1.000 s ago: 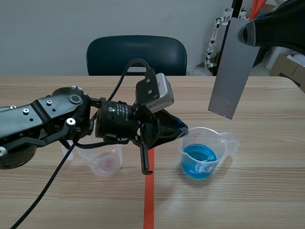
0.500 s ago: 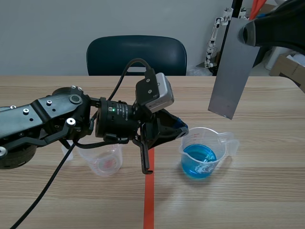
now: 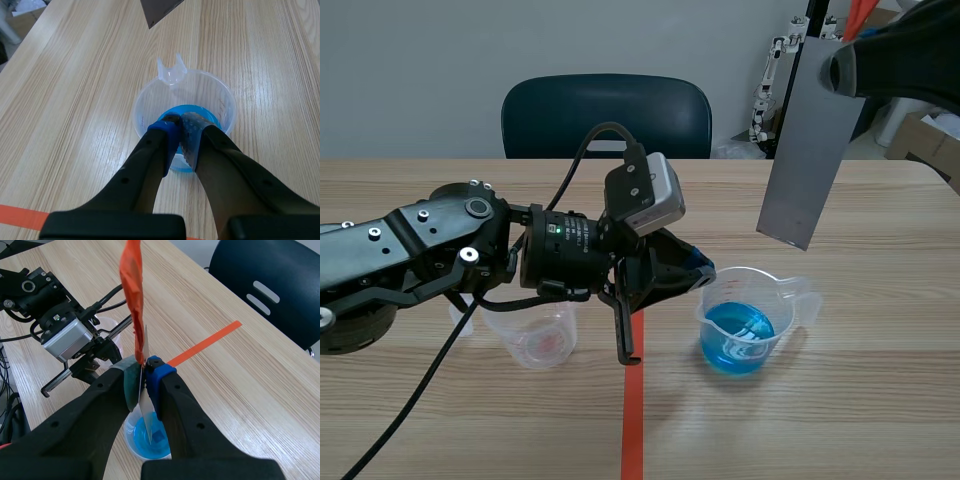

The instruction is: Do the redox reaction experiment. raise the plate out of the solution

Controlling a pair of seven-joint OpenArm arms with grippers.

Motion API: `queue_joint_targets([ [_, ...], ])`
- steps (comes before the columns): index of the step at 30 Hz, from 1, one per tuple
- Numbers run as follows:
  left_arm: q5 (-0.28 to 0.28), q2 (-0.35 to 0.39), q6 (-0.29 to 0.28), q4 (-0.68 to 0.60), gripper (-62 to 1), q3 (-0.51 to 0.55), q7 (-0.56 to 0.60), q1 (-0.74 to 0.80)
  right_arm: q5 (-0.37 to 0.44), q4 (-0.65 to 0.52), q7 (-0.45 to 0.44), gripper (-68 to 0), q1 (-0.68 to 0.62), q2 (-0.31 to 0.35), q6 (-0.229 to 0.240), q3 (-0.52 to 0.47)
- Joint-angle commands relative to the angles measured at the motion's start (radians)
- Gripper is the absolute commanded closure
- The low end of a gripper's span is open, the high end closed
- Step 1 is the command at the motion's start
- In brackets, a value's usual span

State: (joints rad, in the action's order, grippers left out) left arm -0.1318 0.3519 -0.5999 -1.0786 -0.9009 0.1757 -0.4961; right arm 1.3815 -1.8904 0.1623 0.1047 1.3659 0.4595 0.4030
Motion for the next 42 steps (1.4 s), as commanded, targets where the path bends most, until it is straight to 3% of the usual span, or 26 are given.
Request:
queue_joint_targets([
  [1, -0.015, -0.008, 0.005, -0.016, -2.5, 0.004, 0.018, -0.009, 0.018, 0.000, -0.018, -0.6, 0.014, 0.008, 0.000, -0.017],
  [42, -0.014, -0.008, 0.005, -0.016, -2.5, 0.004, 0.037, -0.009, 0.017, 0.000, -0.018, -0.6, 0.014, 0.008, 0.000, -0.017],
])
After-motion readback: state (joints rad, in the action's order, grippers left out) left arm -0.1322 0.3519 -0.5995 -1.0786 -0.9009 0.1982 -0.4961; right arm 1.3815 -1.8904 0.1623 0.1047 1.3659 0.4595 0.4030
